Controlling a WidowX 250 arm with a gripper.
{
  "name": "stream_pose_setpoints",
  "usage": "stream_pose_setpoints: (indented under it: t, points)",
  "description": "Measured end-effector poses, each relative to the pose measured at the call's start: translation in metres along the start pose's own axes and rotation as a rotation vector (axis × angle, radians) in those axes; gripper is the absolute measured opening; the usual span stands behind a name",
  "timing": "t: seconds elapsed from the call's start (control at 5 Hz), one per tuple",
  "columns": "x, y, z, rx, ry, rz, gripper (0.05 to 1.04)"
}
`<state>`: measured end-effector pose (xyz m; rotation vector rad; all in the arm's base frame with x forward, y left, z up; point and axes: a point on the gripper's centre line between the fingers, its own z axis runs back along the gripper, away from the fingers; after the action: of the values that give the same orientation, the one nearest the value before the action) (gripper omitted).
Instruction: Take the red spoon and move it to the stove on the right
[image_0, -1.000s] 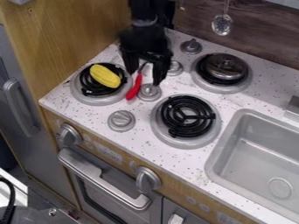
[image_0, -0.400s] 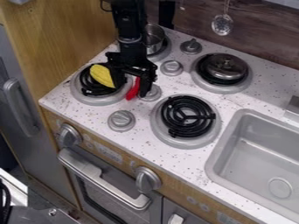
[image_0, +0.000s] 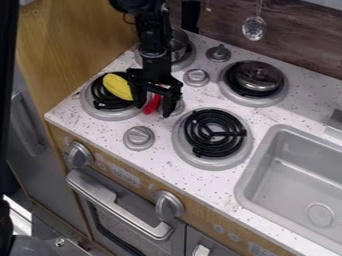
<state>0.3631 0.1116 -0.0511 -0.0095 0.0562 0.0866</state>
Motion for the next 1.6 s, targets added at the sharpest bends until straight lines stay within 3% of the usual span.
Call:
stream_pose_setpoints:
  t: [0.4, 0.6, 1.0, 1.2, 1.4, 1.6]
  points:
    - [0.008, 0.002, -0.016, 0.040, 0.043, -0.014, 0.997]
    - [0.010, 0.002, -0.017, 0.061, 0.053, -0.015, 0.950]
    - [0.012, 0.007, -0.016, 0.094, 0.050, -0.030, 0.382]
    - [0.009, 0.007, -0.018, 0.096, 0.054, -0.038, 0.269]
    - [-0.001, 0.000, -0.016, 0.078, 0.031, -0.039, 0.268]
    - [-0.005, -0.023, 0.016, 0.056, -0.053, -0.100, 0.235]
